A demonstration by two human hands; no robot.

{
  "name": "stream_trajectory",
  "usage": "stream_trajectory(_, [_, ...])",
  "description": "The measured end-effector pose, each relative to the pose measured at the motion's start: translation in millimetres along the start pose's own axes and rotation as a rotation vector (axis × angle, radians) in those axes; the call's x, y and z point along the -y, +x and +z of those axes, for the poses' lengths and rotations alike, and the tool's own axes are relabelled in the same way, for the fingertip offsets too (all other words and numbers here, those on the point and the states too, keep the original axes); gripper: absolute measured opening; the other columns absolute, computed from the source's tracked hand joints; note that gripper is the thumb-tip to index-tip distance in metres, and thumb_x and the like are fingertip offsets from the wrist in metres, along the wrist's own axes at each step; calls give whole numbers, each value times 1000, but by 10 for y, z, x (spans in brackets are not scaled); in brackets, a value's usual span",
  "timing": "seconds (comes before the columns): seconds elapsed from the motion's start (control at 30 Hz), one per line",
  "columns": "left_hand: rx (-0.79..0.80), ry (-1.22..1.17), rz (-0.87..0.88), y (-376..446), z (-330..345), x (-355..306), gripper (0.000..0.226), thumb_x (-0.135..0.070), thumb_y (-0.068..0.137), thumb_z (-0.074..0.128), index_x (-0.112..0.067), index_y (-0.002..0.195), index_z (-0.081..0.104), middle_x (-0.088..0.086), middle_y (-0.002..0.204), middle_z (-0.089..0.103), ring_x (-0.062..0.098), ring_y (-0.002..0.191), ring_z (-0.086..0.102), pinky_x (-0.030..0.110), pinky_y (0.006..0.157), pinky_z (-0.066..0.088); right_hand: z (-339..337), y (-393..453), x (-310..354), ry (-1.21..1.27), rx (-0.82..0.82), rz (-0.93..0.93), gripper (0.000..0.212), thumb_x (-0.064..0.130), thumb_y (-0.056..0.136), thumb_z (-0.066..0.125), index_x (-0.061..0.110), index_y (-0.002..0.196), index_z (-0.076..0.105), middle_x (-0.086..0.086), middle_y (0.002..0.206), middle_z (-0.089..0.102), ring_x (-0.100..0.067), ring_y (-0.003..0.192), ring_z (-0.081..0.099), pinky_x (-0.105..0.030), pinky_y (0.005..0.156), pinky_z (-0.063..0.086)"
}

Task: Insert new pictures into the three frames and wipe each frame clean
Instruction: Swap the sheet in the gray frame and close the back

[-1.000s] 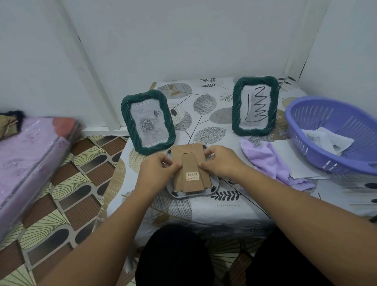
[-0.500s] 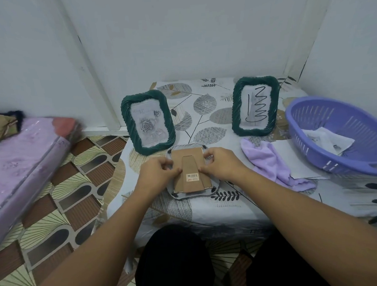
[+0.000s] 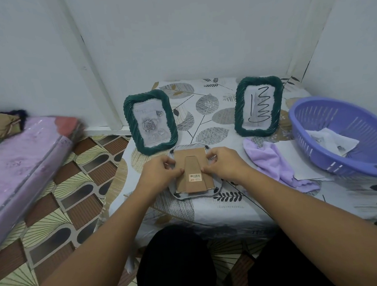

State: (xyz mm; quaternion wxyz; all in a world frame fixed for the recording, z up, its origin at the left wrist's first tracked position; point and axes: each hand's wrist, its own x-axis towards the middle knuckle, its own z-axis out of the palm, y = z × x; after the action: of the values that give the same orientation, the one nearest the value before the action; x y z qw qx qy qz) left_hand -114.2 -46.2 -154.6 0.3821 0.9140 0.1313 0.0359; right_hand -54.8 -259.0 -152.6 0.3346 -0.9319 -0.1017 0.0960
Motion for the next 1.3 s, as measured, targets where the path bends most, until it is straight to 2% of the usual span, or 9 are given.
stream_trajectory(0.17, [-120,24,26,37,-13,-35,21,-38,92,67,-22,106,69,-9,86,64,5,76,60,24,58,40,-39,3,18,-6,24,10,44,35,80,82,19,119,70,0,113,71,-17,103,65,-24,83,46])
stream_trajectory(0.33, [-214,23,61,145,55,-54,32,-50,91,66,-21,105,67,-5,85,65,16,83,63,36,72,53,-59,48,49,-4,-134,12,31,41,88,70,25,114,65,1,104,70,-18,96,65,-34,83,52])
stream_trajectory(0.43, [-253,39,105,170,152,10,38,-51,89,68,-19,108,64,-3,89,62,18,85,60,37,73,51,-22,96,25,3,-214,11,30,46,86,71,30,110,63,-2,106,65,-20,98,62,-36,83,50])
stream_trajectory(0.57, [-295,70,148,172,240,113,43,-53,88,69,-20,115,65,-3,95,56,18,91,54,36,78,47,67,110,-42,25,-209,24,38,51,83,72,34,115,62,-2,112,52,-24,103,60,-42,93,51])
stream_trajectory(0.8, [-299,102,166,176,265,133,52,-55,89,67,-22,129,69,-2,96,51,19,95,54,40,87,51,152,109,-114,47,-226,53,46,56,82,74,38,123,65,2,111,47,-19,109,61,-44,99,48])
stream_trajectory(1.1, [-288,72,150,193,267,145,53,-57,87,69,-24,129,70,-3,97,49,23,101,56,44,90,52,177,132,-155,123,-257,58,48,54,80,78,38,124,69,0,113,55,-17,105,62,-39,98,47])
stream_trajectory(1.3, [-278,23,137,207,241,132,49,-51,86,75,-24,127,72,0,101,57,17,97,56,33,84,50,188,134,-166,138,-264,62,48,53,81,79,37,125,69,2,112,54,-16,104,61,-37,98,46])
